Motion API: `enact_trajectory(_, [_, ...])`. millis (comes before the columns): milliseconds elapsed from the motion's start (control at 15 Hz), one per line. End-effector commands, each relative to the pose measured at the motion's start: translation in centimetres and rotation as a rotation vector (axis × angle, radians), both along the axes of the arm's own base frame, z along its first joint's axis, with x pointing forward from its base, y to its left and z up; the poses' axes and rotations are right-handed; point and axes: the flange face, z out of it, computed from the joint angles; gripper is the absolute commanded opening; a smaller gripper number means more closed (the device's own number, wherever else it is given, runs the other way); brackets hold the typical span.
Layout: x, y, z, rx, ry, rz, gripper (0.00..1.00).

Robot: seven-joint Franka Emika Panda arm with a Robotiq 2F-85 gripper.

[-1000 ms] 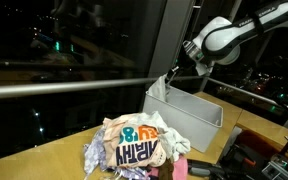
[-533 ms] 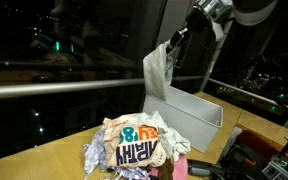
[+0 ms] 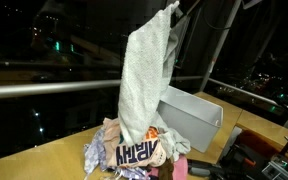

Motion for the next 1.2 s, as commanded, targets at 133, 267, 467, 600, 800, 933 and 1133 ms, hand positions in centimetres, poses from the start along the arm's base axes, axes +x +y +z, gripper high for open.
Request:
enact_trajectory(133, [-1.8,-1.4,-5.2,-0.039,0.094,-0.010,0.03])
enact_trajectory(267, [-1.9,-2.3,-7.0,-0.050,0.133,-0.018,0.03])
enact_trajectory(467, [-2.0,-3.4,-8.3,-0.054,0.170,-0.037,0.46])
enact_trajectory(600, [-1.8,-4.2,-8.3,-0.052,0.181,-0.049,0.61])
enact_trajectory(800, [-0.7,-6.3,-7.5,-0.047,0.180,-0.073,0.82])
enact_trajectory(933, [0.4,-8.5,-7.0,-0.053,0.171,-0.094,0.97])
enact_trajectory(1133, [3.2,-12.3,-6.3,-0.071,0.150,-0.116,1.00])
